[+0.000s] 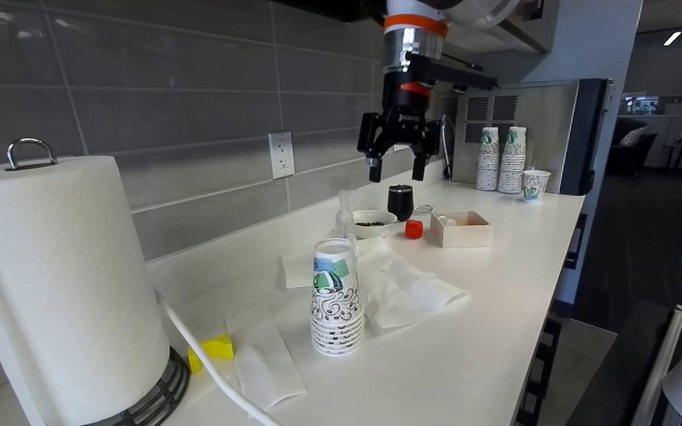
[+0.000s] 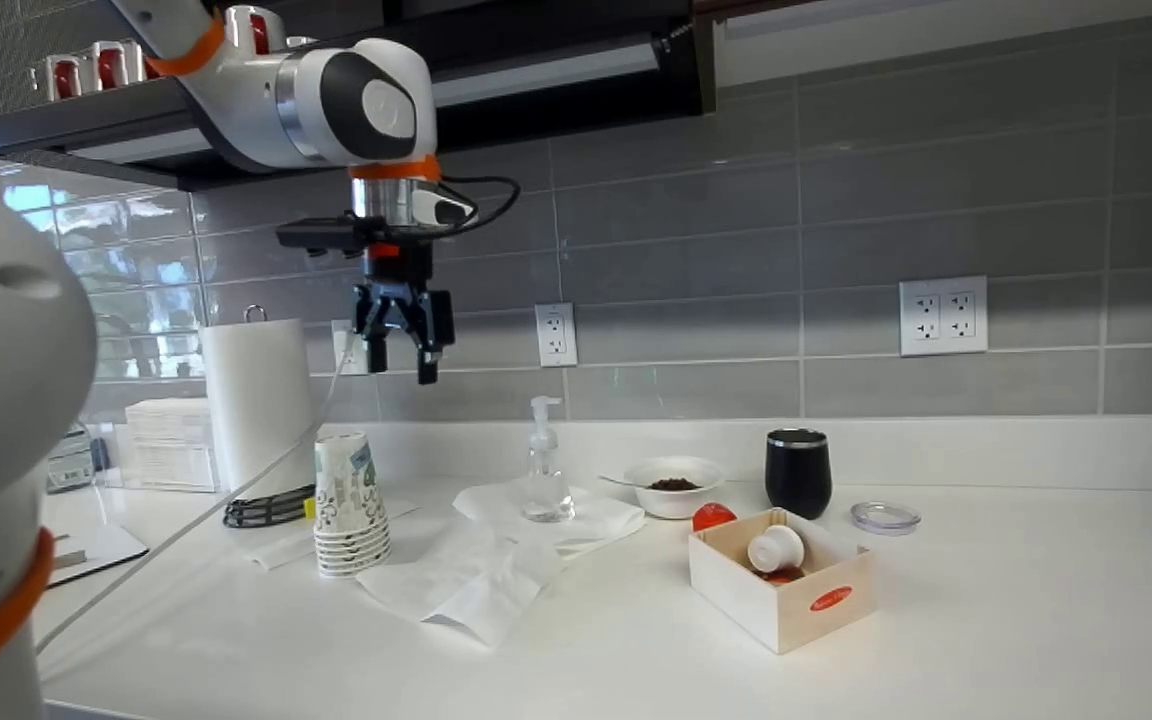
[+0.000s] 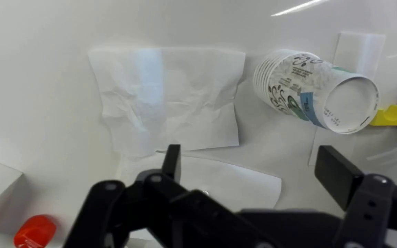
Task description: Move the stacked cups to the right
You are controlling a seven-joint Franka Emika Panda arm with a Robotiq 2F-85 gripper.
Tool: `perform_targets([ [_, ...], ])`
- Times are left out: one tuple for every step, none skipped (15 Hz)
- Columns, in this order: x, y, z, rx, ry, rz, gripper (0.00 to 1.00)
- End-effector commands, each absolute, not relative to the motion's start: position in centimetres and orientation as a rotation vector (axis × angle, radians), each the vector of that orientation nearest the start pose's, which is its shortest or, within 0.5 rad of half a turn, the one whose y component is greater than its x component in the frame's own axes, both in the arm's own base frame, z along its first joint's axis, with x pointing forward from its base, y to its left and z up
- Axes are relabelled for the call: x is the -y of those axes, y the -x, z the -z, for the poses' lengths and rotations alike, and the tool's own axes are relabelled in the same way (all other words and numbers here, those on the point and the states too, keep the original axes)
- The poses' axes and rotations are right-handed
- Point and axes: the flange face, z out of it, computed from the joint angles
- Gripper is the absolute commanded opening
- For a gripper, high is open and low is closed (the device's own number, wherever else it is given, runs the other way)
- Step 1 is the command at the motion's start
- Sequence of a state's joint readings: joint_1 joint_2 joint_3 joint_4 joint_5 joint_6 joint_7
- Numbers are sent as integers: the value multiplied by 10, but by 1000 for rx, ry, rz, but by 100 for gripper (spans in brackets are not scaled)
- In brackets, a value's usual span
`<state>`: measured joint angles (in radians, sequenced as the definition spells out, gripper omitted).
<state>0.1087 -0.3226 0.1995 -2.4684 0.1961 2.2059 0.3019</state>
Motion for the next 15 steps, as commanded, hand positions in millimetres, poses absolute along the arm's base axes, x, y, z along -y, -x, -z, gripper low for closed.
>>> perform_targets([
  [-172, -438, -394, -58, 2981, 82, 100],
  [-183, -441, -389, -18, 2974, 79, 100],
  [-194, -443, -384, 20, 2975, 76, 100],
  [-203, -444, -380, 59, 2974, 75, 100],
  [-214, -445, -377, 104, 2970, 69, 100],
  [-225, -444, -374, 148, 2968, 66, 100],
  [-235, -444, -373, 187, 2970, 68, 100],
  [-245, -442, -371, 226, 2969, 64, 100],
  [-254, -441, -369, 258, 2971, 56, 100],
  [-261, -439, -367, 291, 2966, 44, 100],
  [-269, -436, -364, 310, 2971, 35, 100],
  [-273, -433, -361, 324, 2978, 26, 100],
  [-276, -430, -358, 319, 2993, 14, 100],
  [-278, -428, -353, 313, 3008, 6, 100],
  [-279, -426, -350, 314, 3016, 4, 100],
])
